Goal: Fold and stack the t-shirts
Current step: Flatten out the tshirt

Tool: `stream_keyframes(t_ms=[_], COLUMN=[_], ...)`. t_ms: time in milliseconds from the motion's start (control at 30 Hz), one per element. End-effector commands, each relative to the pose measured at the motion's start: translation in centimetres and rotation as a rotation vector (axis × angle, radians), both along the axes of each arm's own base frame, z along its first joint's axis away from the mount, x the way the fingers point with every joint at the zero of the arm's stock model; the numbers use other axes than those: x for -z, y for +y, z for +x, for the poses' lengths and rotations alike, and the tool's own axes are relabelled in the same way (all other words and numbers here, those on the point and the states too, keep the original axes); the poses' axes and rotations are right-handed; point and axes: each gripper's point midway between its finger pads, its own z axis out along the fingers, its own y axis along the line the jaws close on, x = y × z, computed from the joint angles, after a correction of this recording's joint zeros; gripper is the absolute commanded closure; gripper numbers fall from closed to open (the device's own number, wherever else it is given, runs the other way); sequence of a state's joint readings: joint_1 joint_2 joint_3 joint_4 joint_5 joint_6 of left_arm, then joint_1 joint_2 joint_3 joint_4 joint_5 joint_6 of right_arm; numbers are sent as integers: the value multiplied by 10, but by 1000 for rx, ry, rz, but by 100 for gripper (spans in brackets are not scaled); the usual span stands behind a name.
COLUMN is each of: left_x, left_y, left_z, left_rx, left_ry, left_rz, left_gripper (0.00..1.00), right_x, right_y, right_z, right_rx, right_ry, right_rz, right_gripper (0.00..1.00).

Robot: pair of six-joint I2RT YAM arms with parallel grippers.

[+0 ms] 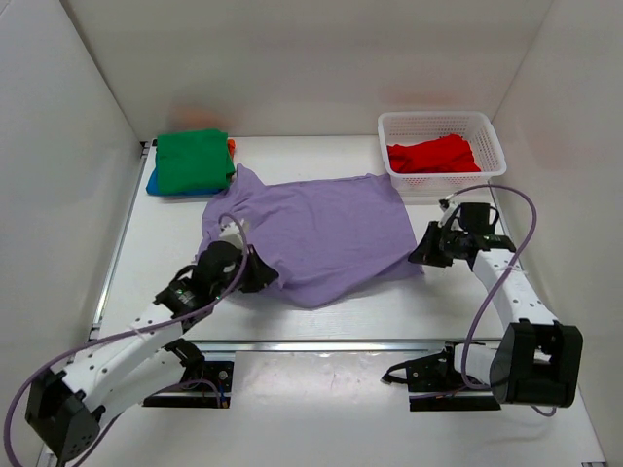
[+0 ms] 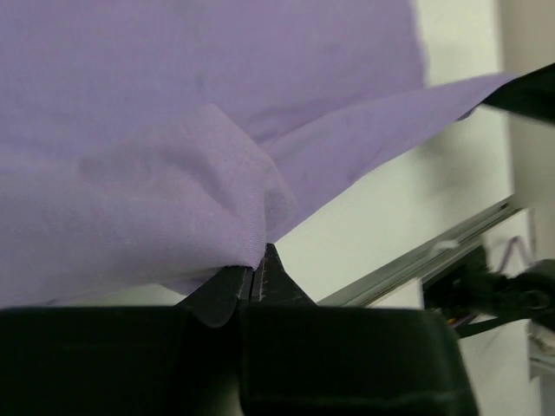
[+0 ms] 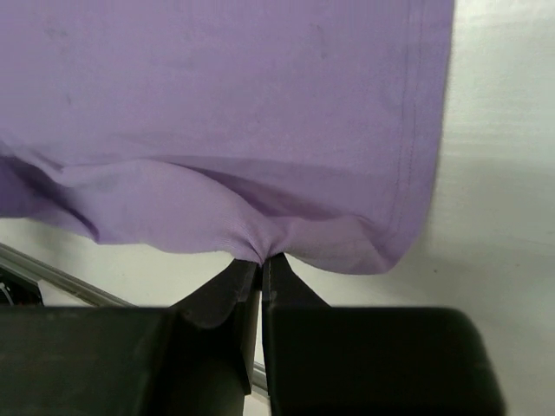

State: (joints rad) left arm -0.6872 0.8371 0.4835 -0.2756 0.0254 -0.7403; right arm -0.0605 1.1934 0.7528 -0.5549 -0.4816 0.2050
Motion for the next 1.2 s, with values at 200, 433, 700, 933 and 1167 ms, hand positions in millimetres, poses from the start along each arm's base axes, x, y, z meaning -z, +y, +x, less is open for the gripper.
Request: stream_keyframes(t_ms=[200, 433, 700, 933, 1167], left_x=[-158, -256, -377, -384, -315], left_y=[35, 77, 108, 105, 114], left_z=[20, 24, -10, 31, 144], left_rx=[-32, -138, -232, -240, -208], left_ry=[-275, -477, -731, -745, -572], left_rz=[-98, -78, -106, 16, 125], left_gripper=[100, 100, 100, 100, 100], right_x=[-130, -240, -361, -363, -284], right_y=[0, -9, -1, 20, 37], right_z=[20, 5, -37, 0, 87], right_rx=[-6, 81, 110, -22, -119], right_ry=[-412, -745, -1026, -978, -758], right_rz=[31, 19, 15, 57, 64], right_gripper=[100, 100, 100, 100, 100])
